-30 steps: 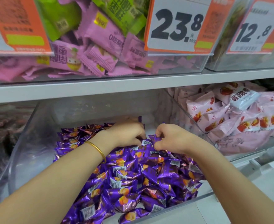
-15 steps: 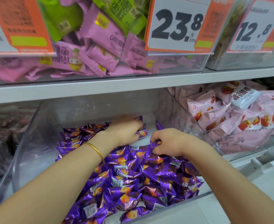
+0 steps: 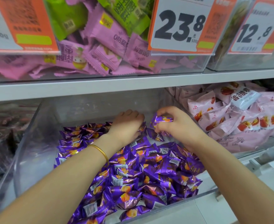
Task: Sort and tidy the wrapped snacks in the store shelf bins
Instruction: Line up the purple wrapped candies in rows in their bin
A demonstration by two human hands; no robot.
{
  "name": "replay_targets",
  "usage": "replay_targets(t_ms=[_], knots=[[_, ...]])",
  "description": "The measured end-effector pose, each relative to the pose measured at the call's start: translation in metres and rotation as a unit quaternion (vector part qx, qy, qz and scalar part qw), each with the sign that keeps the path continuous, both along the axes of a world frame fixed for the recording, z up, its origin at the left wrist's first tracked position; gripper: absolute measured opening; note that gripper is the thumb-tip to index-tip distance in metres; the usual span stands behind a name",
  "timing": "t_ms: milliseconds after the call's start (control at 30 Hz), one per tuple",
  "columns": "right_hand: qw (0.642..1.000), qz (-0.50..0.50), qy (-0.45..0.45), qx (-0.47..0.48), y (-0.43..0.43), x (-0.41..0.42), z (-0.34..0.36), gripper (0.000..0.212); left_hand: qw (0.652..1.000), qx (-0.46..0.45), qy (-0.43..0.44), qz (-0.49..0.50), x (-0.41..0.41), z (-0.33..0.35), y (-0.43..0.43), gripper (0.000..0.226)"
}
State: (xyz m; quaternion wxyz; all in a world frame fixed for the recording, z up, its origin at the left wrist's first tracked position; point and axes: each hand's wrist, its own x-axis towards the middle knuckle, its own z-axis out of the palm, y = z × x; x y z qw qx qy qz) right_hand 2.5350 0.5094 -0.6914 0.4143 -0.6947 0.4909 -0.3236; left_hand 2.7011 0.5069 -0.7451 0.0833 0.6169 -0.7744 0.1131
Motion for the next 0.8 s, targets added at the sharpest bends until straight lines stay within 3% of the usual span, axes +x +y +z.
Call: replay_targets(t_ms=[200,533,667,800], knots=[[0.992,-0.008,-0.086,0.090,-0.001,0.003,-0.003,0.027,0.999,0.015,0.014,-0.045,0.000,-0.003,-0.003,0.031],[0.998,-0.019,-0.060,0.017,0.004,0.000,0.009,0.025,0.994,0.055,0.056,-0.080,-0.010,-0.004,-0.011,0.044],[0.997,-0.009,-0.066,0.024,0.009,-0.004,0.011,0.023,0.993,0.041,0.041,-0.104,-0.013,-0.004,-0.016,0.036],[0.997,-0.008,-0.079,0.016,0.011,-0.008,0.011,0.024,0.980,0.054,0.170,-0.086,-0.012,-0.005,-0.023,0.022]])
